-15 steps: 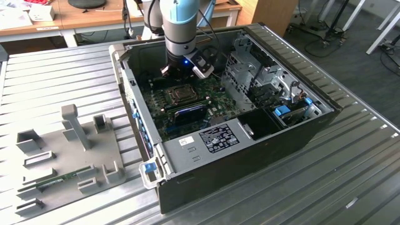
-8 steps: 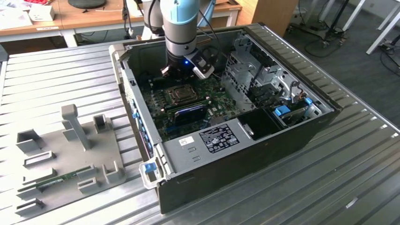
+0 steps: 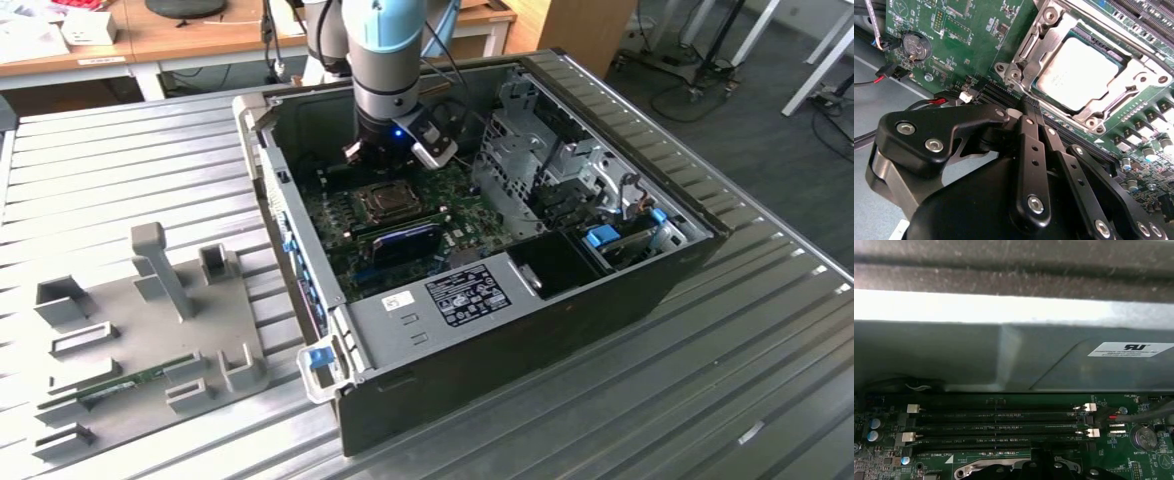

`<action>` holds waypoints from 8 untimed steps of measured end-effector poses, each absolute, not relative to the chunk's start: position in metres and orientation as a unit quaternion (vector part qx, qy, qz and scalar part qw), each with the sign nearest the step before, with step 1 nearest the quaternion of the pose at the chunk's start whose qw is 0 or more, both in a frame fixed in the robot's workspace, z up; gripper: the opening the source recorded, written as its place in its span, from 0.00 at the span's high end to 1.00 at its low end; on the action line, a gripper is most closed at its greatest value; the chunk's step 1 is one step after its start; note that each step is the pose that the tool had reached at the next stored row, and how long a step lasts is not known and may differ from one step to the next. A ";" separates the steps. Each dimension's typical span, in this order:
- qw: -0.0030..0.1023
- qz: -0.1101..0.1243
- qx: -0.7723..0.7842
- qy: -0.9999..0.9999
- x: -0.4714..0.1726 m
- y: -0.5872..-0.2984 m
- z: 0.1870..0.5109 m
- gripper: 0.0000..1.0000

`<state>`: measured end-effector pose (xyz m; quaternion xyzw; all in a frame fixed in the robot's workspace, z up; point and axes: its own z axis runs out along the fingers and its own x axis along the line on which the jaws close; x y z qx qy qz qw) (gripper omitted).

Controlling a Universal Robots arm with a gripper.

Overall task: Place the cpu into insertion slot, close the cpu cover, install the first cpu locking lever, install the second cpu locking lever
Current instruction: 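Install the first cpu locking lever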

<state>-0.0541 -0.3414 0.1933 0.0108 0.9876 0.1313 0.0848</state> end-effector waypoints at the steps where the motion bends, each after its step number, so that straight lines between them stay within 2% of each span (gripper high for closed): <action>1: 0.085 0.131 0.011 0.988 -0.054 -0.341 0.194 0.89; 8: 0.085 0.131 0.011 0.988 -0.054 -0.340 0.198 0.89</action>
